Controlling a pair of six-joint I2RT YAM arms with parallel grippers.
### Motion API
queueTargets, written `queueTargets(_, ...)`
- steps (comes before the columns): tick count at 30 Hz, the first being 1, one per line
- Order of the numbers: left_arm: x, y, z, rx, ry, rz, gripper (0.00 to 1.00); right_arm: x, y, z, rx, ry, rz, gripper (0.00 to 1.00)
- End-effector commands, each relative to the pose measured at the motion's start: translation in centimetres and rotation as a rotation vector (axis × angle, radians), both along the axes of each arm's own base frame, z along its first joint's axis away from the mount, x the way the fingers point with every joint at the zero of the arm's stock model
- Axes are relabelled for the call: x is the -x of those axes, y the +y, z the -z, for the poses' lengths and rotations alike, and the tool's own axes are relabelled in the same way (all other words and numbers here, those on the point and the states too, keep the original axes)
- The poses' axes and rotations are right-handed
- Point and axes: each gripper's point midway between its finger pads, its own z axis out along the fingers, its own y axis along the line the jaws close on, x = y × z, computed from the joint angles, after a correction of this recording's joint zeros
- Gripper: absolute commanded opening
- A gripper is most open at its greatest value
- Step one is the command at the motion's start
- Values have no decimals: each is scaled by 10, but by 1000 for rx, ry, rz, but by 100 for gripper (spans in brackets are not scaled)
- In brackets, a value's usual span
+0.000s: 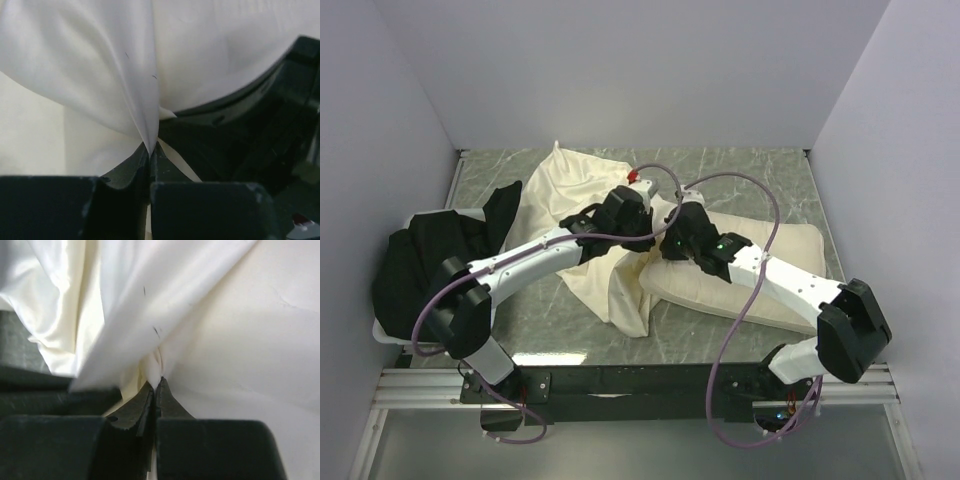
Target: Put the pillow into the pillowcase
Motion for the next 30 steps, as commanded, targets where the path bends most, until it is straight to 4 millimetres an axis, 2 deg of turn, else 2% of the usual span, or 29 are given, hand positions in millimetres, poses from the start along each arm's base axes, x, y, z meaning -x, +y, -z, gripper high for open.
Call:
queueTargets(1, 23, -25, -21, 160, 32, 84, 10, -24, 28, -7, -200, -60, 49, 0)
queueTargets(4, 28, -24, -26, 174, 29, 57, 27, -22, 28, 10, -236, -37, 80, 0)
queueTargets(5, 30, -21, -26, 167, 37, 28, 41, -23, 30, 10, -254, -44, 78, 0)
queueTargets(7, 24, -3, -34, 135, -1, -83, 64, -20, 32, 13, -264, -39, 68, 0)
queueTargets(8, 30, 11, -36, 107, 15, -144, 69, -17, 35, 14, -274, -29, 49, 3)
queueTargets(9, 22, 30, -37, 66, -26, -250, 70, -15, 36, 14, -279, -25, 38, 7)
queueTargets(10, 27, 38, -34, 60, -12, -311, 72, -13, 37, 9, -290, -29, 26, 15)
queueTargets(11, 32, 53, -41, 60, -28, -366, 74, -10, 38, 7, -300, -24, 10, 20)
queueTargets(12, 37, 68, -37, 21, -40, -421, 75, -7, 38, 5, -305, -23, 2, 25)
queueTargets(13, 45, 79, -25, 11, -19, -466, 75, -4, 37, -1, -310, -23, -4, 36)
queueTargets(14, 53, 88, -28, 28, -22, -488, 74, -2, 36, -5, -314, -25, -10, 40)
queueTargets(15, 61, 93, -22, 15, -12, -496, 73, 1, 36, -10, -317, -28, -18, 44)
queueTargets(16, 73, 98, -3, -5, 10, -508, 71, 6, 33, -15, -314, -28, -19, 53)
queueTargets(18, 89, 99, 11, -14, 33, -500, 70, 10, 28, -21, -308, -35, -14, 56)
queueTargets(19, 94, 106, 29, -40, 49, -522, 70, 14, 23, -27, -303, -44, -11, 56)
queueTargets(20, 96, 106, 38, -55, 58, -523, 70, 16, 21, -30, -297, -51, -9, 56)
queueTargets(22, 98, 104, 53, -74, 69, -512, 70, 21, 13, -28, -243, -55, 7, 56)
queueTargets(24, 95, 102, 65, -114, 67, -522, 71, 30, 17, -27, -192, -65, -16, 57)
queueTargets(25, 92, 99, 65, -123, 58, -513, 74, 31, 12, -21, -143, -66, 6, 57)
queueTargets(27, 84, 95, 66, -134, 32, -522, 77, 40, 17, -11, -91, -61, -15, 58)
queueTargets(30, 73, 91, 67, -142, 22, -527, 78, 42, 13, 25, 23, -2, -16, 64)
